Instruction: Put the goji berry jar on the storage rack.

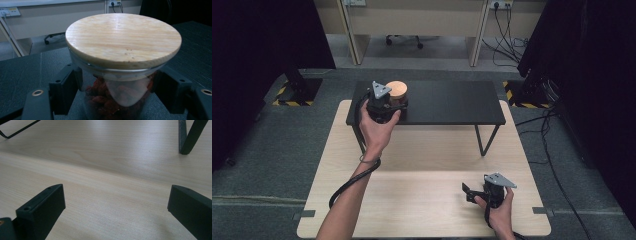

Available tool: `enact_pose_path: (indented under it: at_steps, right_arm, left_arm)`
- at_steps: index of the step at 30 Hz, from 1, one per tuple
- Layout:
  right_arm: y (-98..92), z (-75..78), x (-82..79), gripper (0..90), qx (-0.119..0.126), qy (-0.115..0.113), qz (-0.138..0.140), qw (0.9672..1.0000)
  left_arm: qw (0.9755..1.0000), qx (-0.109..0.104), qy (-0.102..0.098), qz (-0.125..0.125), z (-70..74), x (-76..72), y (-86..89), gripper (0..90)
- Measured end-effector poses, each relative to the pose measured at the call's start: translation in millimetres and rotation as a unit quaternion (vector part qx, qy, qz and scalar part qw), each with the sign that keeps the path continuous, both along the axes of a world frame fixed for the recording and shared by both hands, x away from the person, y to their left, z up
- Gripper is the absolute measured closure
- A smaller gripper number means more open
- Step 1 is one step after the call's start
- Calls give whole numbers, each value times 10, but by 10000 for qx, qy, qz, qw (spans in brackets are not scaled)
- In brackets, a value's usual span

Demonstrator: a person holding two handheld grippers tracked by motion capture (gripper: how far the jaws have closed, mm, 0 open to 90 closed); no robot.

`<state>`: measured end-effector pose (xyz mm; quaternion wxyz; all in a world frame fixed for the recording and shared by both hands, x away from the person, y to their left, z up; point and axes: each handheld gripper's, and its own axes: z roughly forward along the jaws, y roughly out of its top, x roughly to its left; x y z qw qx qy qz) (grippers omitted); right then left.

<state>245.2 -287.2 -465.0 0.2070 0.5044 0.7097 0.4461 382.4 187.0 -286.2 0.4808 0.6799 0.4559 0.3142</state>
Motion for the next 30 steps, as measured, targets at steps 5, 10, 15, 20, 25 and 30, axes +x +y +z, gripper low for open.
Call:
enact_pose_path:
  at_steps: [5,10,15,20,25,30]
  right_arm:
    - [-1,-1,-1,15,-2,-6,5,10000]
    - [-1,-1,-1,15,-3,-6,5,10000]
    - [-3,-1,0,14,2,-3,5,10000]
    - [-5,-1,0,15,9,-1,3,10000]
    - [-7,-3,1,14,17,1,-2,10000]
    - [-7,-1,4,15,19,10,-11,10000]
  left_arm:
    - [10000,-19,-53,38,-29,-11,-14,253]
    - [10000,-12,-53,37,-28,-10,-14,252]
    - [10000,-8,-59,22,-31,-7,-4,252]
    - [10000,-1,-59,19,-29,-7,-4,252]
    - [9998,55,-181,107,-59,-45,-41,229]
    - [9989,-57,-415,200,-125,-147,-54,86]
